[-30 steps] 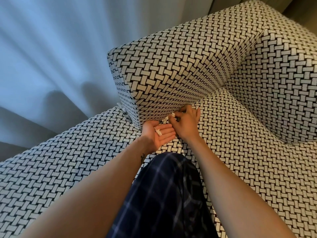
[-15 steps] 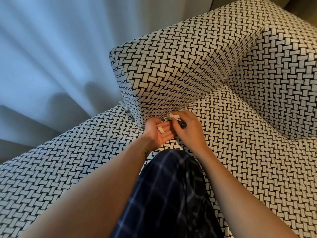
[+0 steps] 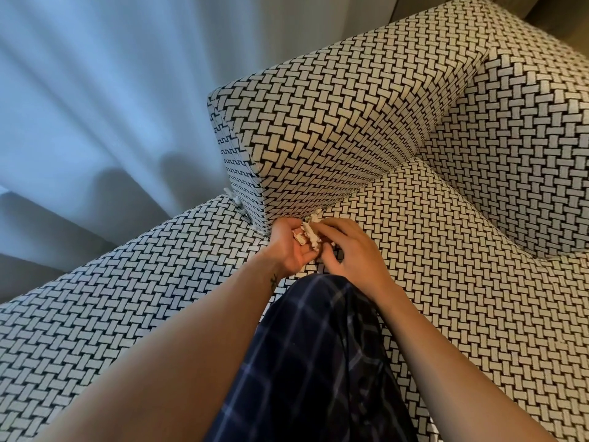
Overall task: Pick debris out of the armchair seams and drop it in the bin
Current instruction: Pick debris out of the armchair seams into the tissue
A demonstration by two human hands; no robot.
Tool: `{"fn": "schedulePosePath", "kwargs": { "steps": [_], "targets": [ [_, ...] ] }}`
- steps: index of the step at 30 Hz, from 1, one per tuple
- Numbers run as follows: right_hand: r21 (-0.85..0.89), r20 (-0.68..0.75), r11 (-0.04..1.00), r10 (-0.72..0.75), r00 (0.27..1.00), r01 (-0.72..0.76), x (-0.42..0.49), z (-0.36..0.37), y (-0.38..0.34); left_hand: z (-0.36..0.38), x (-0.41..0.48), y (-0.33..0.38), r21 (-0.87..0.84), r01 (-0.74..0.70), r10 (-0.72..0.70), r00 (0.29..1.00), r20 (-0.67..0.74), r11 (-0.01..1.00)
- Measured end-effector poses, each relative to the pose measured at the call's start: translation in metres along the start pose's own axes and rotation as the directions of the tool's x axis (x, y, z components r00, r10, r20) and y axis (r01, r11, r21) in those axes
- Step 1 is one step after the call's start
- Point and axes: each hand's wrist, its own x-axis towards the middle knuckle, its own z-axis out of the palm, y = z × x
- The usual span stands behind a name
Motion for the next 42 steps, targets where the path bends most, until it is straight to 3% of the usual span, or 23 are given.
{"fn": "schedulePosePath", "kwargs": {
  "steps": [6, 12, 18, 22, 26, 28, 30, 32, 35, 39, 42],
  "targets": [
    [-0.034, 0.031, 0.994, -0.103, 0.994, 0.105, 0.009, 0.008, -0.003, 0.002, -0.003, 0.002, -0.064, 0.007, -0.004, 0.999, 0.05, 0.998],
    [0.234, -0.075, 0.95, 0.232, 0.97, -0.209, 0.018, 0.006, -0.002, 0.004, -0.004, -0.001, -0.046, -0.019, 0.021, 0.999, 0.044, 0.999],
    [0.066, -0.014, 0.975, 0.213, 0.977, -0.212, 0.035, 0.004, 0.011, 0.005, -0.005, -0.001, -0.04, -0.012, 0.013, 1.0, 0.013, 0.999],
    [0.157, -0.051, 0.957, 0.253, 0.966, -0.242, 0.036, -0.001, 0.004, 0.006, -0.006, -0.001, -0.028, -0.011, 0.012, 1.0, 0.018, 1.0],
    [0.242, -0.142, 0.886, 0.435, 0.889, -0.394, 0.038, -0.002, 0.002, 0.004, -0.003, -0.001, -0.026, -0.012, 0.012, 1.0, 0.003, 1.0],
    [0.134, -0.052, 0.88, 0.466, 0.883, -0.456, 0.045, -0.001, 0.006, 0.004, -0.002, -0.001, -0.031, -0.009, 0.009, 1.0, -0.001, 0.999],
    [-0.122, 0.093, 0.904, 0.421, 0.902, -0.409, 0.053, 0.004, 0.008, 0.005, -0.004, -0.001, -0.036, -0.011, 0.011, 1.0, 0.005, 0.999],
    [-0.256, 0.151, 0.896, 0.408, 0.9, -0.363, 0.061, 0.007, 0.006, 0.007, -0.004, -0.001, -0.03, -0.016, 0.017, 1.0, 0.003, 0.999],
    [-0.316, 0.21, 0.861, 0.474, 0.855, -0.399, 0.072, 0.008, 0.004, 0.007, -0.001, -0.002, -0.024, -0.024, 0.024, 1.0, -0.002, 0.999],
    [-0.362, 0.343, 0.808, 0.579, 0.74, -0.464, 0.086, 0.003, -0.006, 0.006, 0.003, -0.003, -0.041, -0.017, 0.016, 1.0, -0.013, 0.999],
    [-0.323, 0.334, 0.8, 0.596, 0.73, -0.505, 0.089, 0.007, 0.002, 0.008, 0.0, -0.002, -0.02, -0.019, 0.018, 0.999, -0.032, 1.0]
  ]
}}
